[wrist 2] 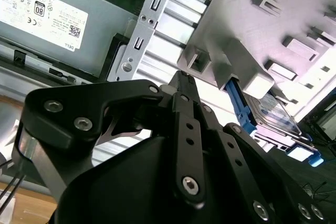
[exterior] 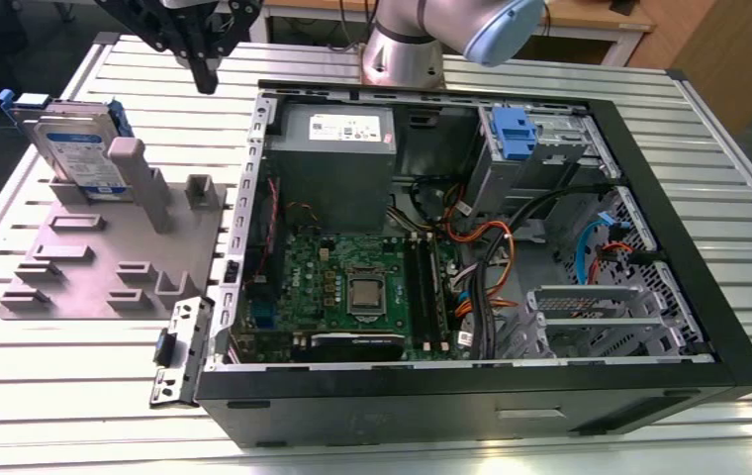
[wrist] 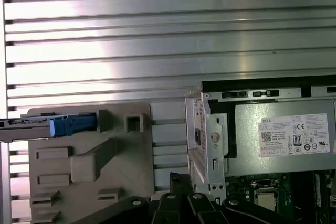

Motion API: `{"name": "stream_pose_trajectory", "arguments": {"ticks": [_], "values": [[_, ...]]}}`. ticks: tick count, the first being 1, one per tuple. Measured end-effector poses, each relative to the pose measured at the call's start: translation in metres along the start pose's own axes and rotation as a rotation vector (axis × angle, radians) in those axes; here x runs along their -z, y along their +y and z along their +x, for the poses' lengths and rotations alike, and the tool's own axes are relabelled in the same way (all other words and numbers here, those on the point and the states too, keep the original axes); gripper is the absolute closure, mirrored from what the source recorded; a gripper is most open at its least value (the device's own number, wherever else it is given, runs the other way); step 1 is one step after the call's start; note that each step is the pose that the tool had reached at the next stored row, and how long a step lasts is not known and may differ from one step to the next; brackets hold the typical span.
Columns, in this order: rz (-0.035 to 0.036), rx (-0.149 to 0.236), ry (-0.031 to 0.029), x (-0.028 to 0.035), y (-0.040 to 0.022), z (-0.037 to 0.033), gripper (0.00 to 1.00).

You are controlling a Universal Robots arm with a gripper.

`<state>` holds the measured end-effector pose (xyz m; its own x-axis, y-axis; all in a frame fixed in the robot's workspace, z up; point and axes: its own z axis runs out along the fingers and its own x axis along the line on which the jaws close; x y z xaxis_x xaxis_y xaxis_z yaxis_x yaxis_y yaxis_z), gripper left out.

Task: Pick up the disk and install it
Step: 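Reach for the disk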

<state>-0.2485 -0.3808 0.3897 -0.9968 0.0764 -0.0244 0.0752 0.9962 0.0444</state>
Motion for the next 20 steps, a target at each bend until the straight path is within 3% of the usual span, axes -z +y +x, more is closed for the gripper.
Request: {"name": "stream_pose_trajectory", "arguments": {"ticks": [13, 20], "values": [[0.0000, 0.000, 0.0000, 0.0000, 0.0000, 0.0017, 0.89], [-0.0001, 0.000, -0.0001, 0.0001, 0.0004, 0.0077, 0.89]]}}
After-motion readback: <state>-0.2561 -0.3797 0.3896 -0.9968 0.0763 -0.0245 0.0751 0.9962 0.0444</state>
